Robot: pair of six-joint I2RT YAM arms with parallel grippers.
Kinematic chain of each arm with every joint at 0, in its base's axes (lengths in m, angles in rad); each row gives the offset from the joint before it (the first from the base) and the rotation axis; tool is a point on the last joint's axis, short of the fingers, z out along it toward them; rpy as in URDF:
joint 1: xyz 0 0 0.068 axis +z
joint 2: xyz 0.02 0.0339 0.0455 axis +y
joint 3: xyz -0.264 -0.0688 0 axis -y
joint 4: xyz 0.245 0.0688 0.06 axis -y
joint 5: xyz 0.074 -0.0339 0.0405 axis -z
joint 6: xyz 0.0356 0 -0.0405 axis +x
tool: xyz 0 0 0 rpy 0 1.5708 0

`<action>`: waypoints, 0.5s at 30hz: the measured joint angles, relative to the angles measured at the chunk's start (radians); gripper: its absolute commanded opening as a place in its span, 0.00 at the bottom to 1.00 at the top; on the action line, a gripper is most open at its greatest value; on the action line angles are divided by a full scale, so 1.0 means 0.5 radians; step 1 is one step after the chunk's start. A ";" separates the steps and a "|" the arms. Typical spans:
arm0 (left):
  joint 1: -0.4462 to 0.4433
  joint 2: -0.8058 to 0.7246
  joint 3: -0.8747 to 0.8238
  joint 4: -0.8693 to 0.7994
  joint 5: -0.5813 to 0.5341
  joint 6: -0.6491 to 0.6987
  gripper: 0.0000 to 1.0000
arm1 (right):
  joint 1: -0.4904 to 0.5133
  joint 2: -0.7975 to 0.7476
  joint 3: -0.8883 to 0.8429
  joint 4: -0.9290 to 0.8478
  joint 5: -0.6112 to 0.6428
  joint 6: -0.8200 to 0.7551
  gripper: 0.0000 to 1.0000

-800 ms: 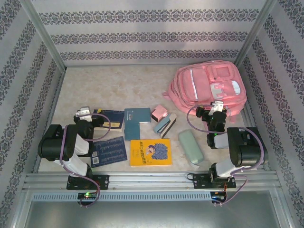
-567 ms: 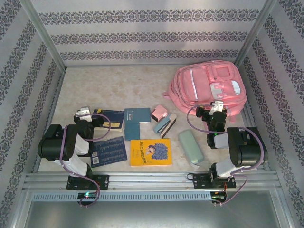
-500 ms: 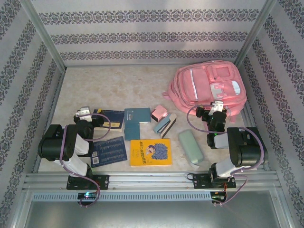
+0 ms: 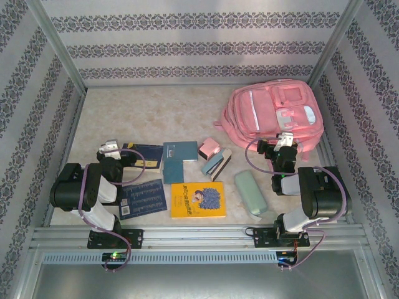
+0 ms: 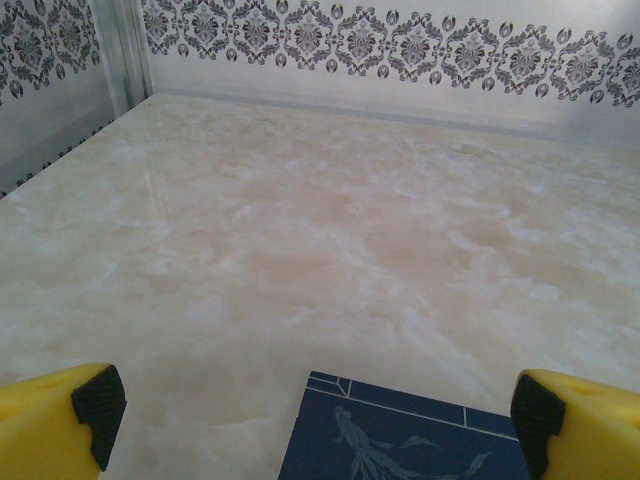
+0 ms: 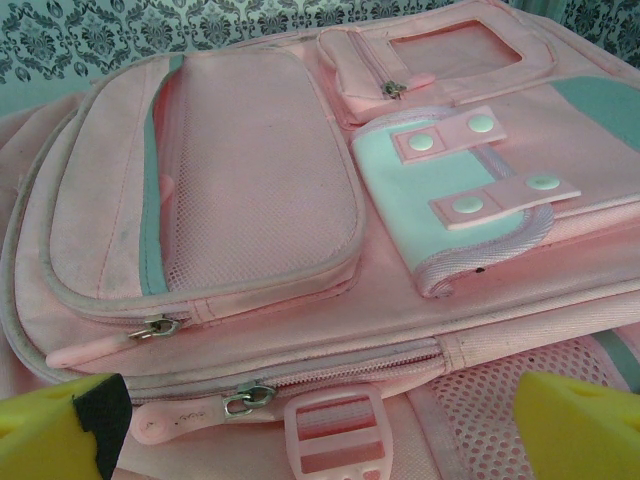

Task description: Pack the student bag

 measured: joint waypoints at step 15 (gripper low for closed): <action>0.000 0.000 0.000 0.000 0.000 0.000 1.00 | 0.000 0.000 0.062 -0.026 0.001 -0.001 0.98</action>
